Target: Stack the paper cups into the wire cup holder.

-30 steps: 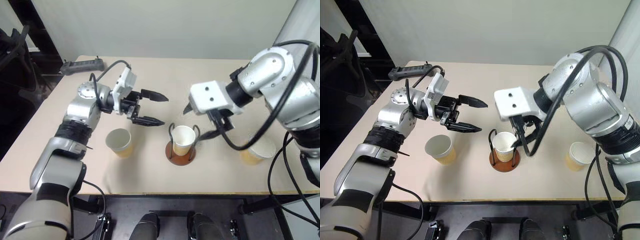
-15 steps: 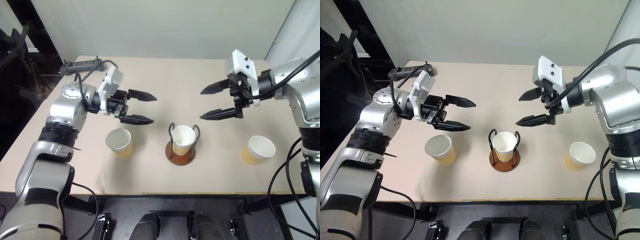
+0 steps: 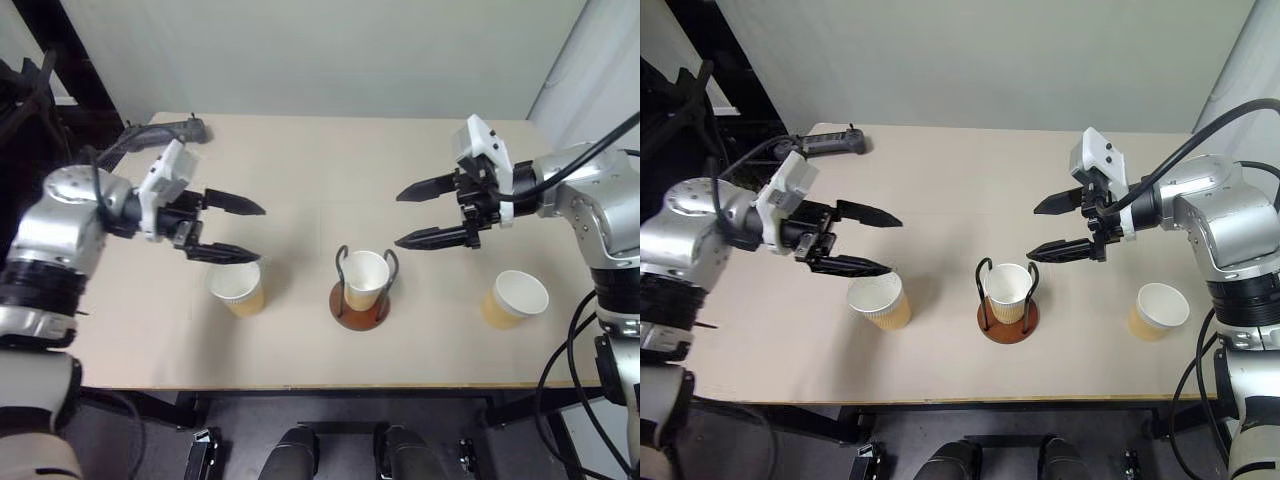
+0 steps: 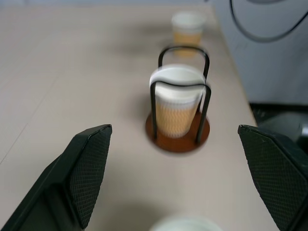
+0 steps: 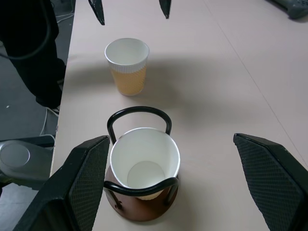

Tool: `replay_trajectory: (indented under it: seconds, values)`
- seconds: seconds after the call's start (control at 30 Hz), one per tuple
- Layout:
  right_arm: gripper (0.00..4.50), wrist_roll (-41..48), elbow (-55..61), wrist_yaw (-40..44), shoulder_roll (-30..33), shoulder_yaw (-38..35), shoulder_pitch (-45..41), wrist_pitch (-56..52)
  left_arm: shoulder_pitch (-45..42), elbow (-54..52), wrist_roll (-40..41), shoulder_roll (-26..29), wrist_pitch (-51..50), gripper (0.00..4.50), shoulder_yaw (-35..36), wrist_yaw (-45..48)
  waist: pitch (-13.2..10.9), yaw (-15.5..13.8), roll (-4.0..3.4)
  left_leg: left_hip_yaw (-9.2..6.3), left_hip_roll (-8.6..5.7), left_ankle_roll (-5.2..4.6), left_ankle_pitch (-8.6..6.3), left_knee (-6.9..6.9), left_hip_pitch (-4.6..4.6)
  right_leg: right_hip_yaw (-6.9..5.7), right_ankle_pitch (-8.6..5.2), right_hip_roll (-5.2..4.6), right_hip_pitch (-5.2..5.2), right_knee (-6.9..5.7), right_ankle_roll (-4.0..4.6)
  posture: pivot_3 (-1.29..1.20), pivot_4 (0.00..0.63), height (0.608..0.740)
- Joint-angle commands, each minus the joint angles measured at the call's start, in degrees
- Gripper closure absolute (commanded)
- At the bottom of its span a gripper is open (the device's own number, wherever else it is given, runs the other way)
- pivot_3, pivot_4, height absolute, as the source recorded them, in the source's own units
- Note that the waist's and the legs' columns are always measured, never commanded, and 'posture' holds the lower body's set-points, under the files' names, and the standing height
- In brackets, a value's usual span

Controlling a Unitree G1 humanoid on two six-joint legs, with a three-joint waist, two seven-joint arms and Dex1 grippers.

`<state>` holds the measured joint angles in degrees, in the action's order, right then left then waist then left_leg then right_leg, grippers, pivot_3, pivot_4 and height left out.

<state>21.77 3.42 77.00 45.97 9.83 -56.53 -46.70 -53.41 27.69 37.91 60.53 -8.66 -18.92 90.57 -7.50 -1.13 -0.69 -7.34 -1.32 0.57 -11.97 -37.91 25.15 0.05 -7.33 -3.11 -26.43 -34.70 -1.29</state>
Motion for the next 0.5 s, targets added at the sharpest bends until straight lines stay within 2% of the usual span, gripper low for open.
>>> replay_trajectory:
  seconds: [0.03,0.17,0.37,0.5]
  values:
    - [0.26,0.8,0.2,0.3,0.8,-0.8,-1.6,0.4,-5.1,1.8,-1.7,2.8,4.3,0.0,-3.8,1.9,0.0,-0.2,0.0,-0.02,-0.01,0.01,0.0,-0.01,0.02,0.0,-0.01,0.0,-0.01,-0.01,0.03,0.0,0.15,0.74]
    - [0.26,0.6,-0.4,0.9,1.1,-0.2,-2.2,0.5,-9.0,1.5,-2.2,5.4,6.6,0.0,-10.4,1.9,0.0,-0.2,0.0,-0.05,-0.04,0.06,-0.06,0.0,0.14,0.01,-0.01,0.0,-0.13,0.02,0.07,0.0,0.15,0.74]
    - [0.26,-0.2,-1.1,2.3,2.0,0.9,-2.7,1.2,-11.8,-5.6,-0.4,10.9,8.0,0.0,-20.6,1.9,0.0,0.1,0.0,-0.03,0.0,0.13,-0.16,0.2,0.26,0.0,-0.15,0.0,-0.35,0.06,0.01,0.0,0.15,0.74]
    - [0.26,-0.3,-1.3,2.6,2.0,1.6,-3.1,1.7,-13.7,-6.6,-2.3,11.8,12.6,0.0,-25.6,1.9,0.0,0.0,0.0,-0.02,0.0,0.16,-0.15,0.33,0.36,-0.01,-0.2,-0.01,-0.48,0.07,-0.01,0.0,0.15,0.74]
